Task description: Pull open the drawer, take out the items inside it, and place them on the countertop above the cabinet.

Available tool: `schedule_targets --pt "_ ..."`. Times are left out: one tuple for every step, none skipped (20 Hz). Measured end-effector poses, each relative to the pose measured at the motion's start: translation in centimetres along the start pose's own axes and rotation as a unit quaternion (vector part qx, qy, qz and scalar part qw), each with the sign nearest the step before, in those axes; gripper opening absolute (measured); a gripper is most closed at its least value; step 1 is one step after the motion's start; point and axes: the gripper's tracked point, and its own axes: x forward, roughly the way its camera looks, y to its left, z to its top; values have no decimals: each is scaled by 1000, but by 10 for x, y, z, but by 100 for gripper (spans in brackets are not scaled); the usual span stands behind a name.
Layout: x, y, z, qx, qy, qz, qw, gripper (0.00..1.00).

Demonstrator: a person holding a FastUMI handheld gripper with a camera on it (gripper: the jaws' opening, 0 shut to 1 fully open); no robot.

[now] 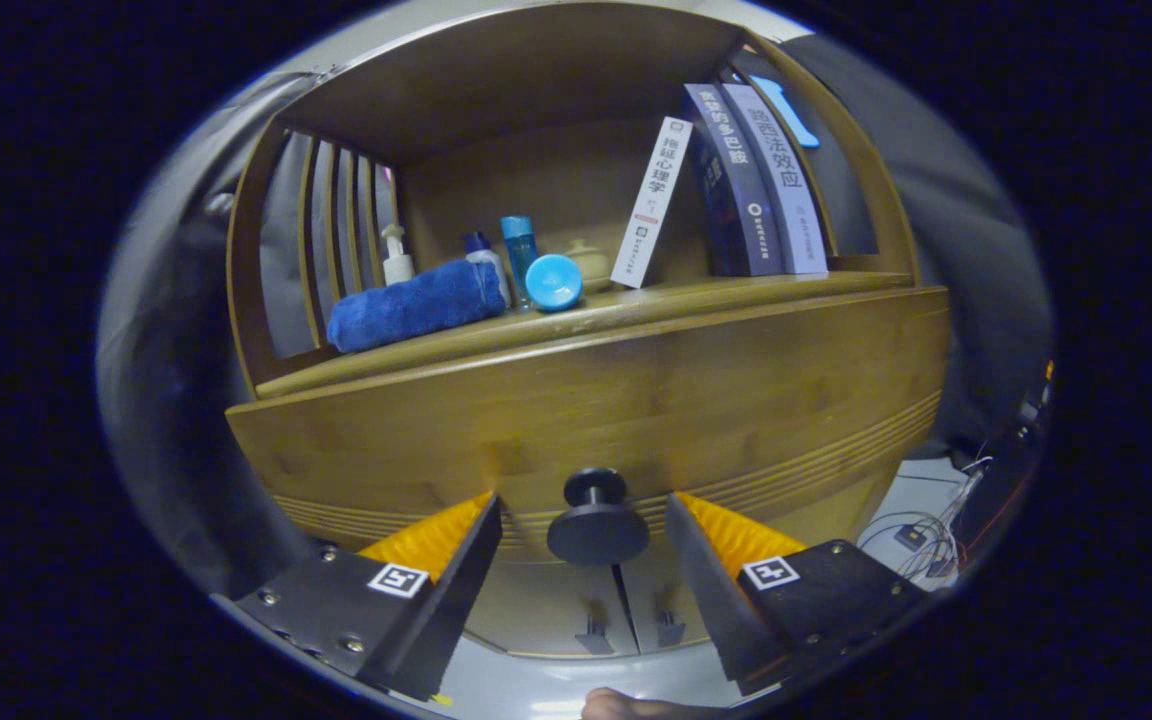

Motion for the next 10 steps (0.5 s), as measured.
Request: schedule_targets --pt "6 0 1 -4 -3 -1 1000 98" --pt "11 0 2 -9 -6 -5 1000 98" --pt "15 0 0 -16 -8 -9 1000 99" --pt "12 1 -1 -20 -8 -12 1000 97" --pt "8 6 -2 -29 -6 -3 1000 96" --pt "3 8 -1 -45 -13 -3 999 97" --pt "-3 9 4 -64 -21 -9 998 97" --pt "-8 13 5 -77 -24 -6 997 98" --pt "-18 16 3 -82 -21 -3 996 98" --pt "-29 17 -1 -84 -17 -7 996 98"
